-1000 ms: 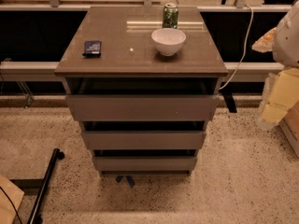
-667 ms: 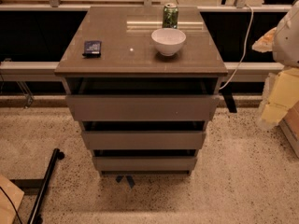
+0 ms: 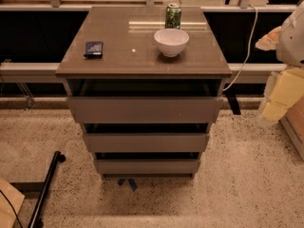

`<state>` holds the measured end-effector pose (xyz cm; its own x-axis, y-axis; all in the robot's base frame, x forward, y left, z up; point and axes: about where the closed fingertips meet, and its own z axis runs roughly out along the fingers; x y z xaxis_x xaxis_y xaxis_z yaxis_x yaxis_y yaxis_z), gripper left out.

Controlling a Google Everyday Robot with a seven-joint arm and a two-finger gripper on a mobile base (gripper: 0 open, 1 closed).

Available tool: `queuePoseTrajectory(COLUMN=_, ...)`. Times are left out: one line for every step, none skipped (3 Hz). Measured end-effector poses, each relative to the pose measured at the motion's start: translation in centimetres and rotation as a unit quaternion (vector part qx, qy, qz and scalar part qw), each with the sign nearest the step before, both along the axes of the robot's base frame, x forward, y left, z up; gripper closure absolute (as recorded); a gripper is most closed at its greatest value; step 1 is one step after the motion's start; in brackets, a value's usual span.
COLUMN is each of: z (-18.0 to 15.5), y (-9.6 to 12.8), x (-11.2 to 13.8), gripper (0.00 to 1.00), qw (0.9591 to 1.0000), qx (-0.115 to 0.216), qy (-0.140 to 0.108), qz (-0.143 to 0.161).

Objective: Open top drawer

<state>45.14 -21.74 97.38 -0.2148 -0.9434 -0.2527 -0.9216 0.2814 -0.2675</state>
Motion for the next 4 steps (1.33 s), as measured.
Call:
queuePoseTrajectory(z=0.3, y=-0.6, x=-0.4, gripper=0.0, qw=0.9997, qx=-0.011, qy=0.0, qz=-0.021)
queuePoseTrajectory(z=-2.1, y=0.2, x=-0.3, gripper=0.0, qw=0.9992, qx=0.013, qy=-0.001, qz=-0.038)
queuePoseTrajectory(z=-5.8, y=1.8, x=2.1, gripper=0.0, qw=0.9966, qx=0.067, qy=-0.017, qz=-0.044)
queuePoseTrajectory(z=-8.9, y=3.4, x=4.8, gripper=0.0, qw=0.9917, qx=0.12, qy=-0.025, qz=-0.039)
